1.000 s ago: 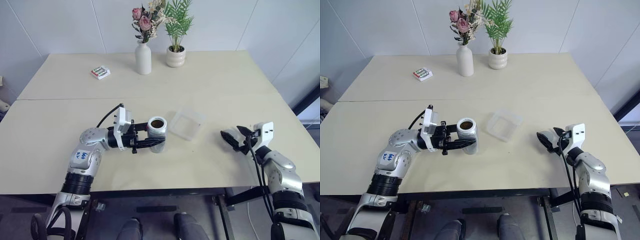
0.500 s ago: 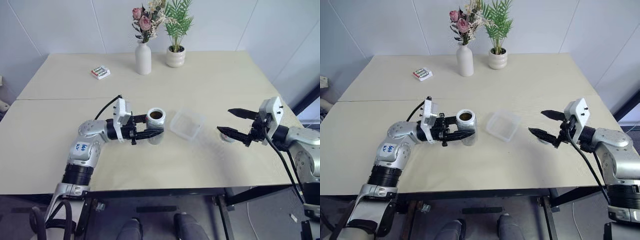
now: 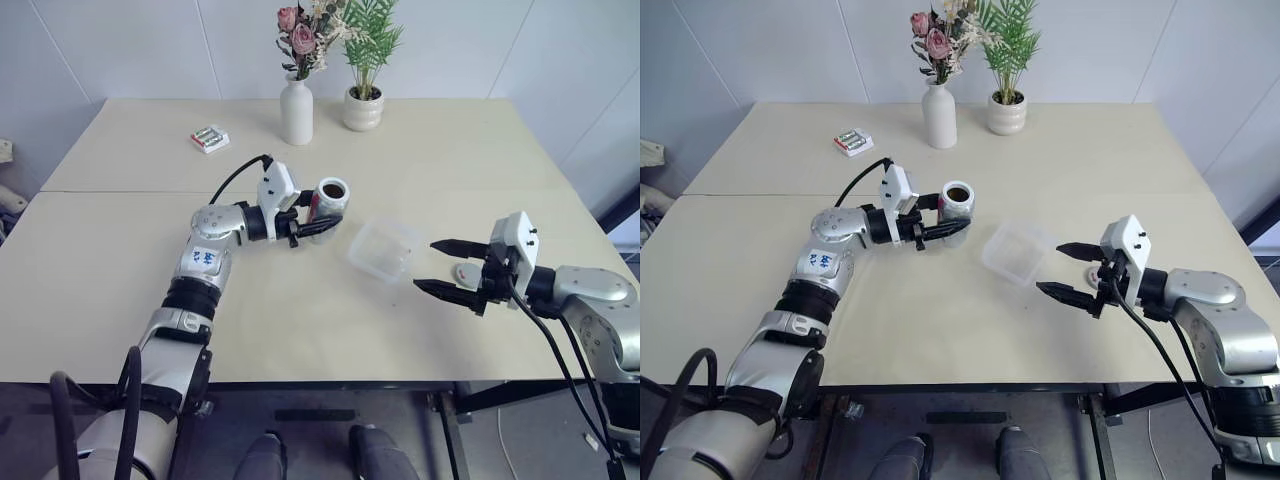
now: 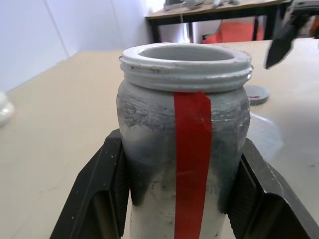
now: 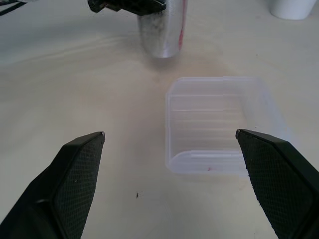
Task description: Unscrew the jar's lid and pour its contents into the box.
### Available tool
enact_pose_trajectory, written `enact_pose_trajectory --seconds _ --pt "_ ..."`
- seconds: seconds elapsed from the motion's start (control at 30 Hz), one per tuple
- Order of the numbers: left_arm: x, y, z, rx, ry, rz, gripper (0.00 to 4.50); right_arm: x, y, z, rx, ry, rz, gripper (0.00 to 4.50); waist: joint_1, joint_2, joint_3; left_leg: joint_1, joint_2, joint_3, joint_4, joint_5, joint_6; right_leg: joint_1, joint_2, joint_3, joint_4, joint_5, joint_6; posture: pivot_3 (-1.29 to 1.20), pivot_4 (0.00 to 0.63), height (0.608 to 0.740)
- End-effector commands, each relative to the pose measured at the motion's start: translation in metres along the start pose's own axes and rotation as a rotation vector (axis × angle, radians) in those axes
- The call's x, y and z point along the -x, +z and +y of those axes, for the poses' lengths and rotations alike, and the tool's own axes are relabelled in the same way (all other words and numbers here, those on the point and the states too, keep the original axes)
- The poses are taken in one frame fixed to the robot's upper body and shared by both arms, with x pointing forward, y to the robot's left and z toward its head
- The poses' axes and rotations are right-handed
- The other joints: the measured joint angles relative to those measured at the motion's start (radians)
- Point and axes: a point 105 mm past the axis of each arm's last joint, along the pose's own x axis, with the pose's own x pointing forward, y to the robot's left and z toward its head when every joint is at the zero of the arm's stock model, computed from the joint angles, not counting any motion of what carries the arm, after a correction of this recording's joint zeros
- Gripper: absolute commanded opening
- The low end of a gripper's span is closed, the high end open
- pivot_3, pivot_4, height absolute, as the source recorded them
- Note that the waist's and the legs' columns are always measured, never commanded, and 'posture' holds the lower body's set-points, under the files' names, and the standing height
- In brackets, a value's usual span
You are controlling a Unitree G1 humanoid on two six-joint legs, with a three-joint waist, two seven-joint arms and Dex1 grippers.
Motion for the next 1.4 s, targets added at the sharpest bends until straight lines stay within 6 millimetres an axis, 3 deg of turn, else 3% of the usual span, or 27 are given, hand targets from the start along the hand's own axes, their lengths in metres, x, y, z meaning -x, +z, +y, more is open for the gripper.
enact_pose_trajectory --seconds 0.03,0.3,0.63,0.83,1.0,1.17,1.3,1.4 --pt "0.0 0.016 0.009 -0.075 0.003 -0.022 2.09 0.015 0.028 -0.001 0.072 -0.051 -0.078 4.45 0.001 0.0 0.0 0.0 0.0 0.0 0.0 0.0 0.0 0.0 0.0 0.0 0.0 0.0 0.0 0.0 0.15 0.74" --pt "-0.007 0.015 0.007 -0.095 -0.03 -0.016 2.09 0.032 0.038 0.005 0.124 -0.089 -0.096 4.45 0.0 0.0 0.0 0.0 0.0 0.0 0.001 0.0 0.0 0.0 0.0 0.0 0.0 0.0 0.0 0.0 0.15 0.74" --pt "-0.016 0.012 0.002 -0.116 -0.066 -0.004 2.09 0.075 0.036 0.006 0.156 -0.193 -0.018 4.45 0.0 0.0 0.0 0.0 -0.001 0.0 0.003 0.0 0.0 0.002 0.0 0.0 0.001 0.001 0.001 0.0 0.15 0.74" --pt "-0.027 0.016 0.005 -0.184 -0.038 0.014 2.09 0.073 0.031 0.01 0.14 -0.205 -0.018 4.45 -0.001 0.0 0.0 0.001 -0.001 0.0 0.004 0.0 0.0 0.002 0.001 0.001 0.002 0.001 0.002 0.0 0.15 0.74" --pt "-0.05 0.029 0.013 -0.496 0.039 0.11 2.09 0.07 0.029 0.009 0.133 -0.218 -0.025 4.45 0.003 -0.002 0.001 0.0 -0.001 0.0 0.007 0.0 0.001 0.003 0.0 0.001 0.001 0.002 0.003 0.0 0.15 0.74" --pt "-0.084 0.069 0.013 -1.026 0.119 0.124 2.09 0.066 0.026 0.011 0.116 -0.224 -0.035 4.45 0.003 -0.005 0.003 -0.001 -0.003 0.0 0.008 0.0 0.002 0.004 0.0 0.003 -0.002 0.003 0.006 0.0 0.15 0.74" --pt "-0.102 0.086 -0.012 -1.492 0.067 0.001 2.09 0.065 0.026 0.014 0.103 -0.234 -0.044 4.45 0.0 -0.005 0.003 -0.001 -0.003 0.002 0.007 -0.002 0.004 0.005 0.0 0.005 -0.008 0.004 0.009 0.0 0.15 0.74" --pt "-0.108 0.08 -0.027 -1.696 0.007 -0.078 2.09 0.066 0.026 0.016 0.093 -0.249 -0.05 4.45 -0.001 -0.006 0.004 -0.001 -0.003 0.006 0.007 -0.004 0.006 0.005 0.0 0.009 -0.009 0.003 0.01 0.0 0.15 0.74"
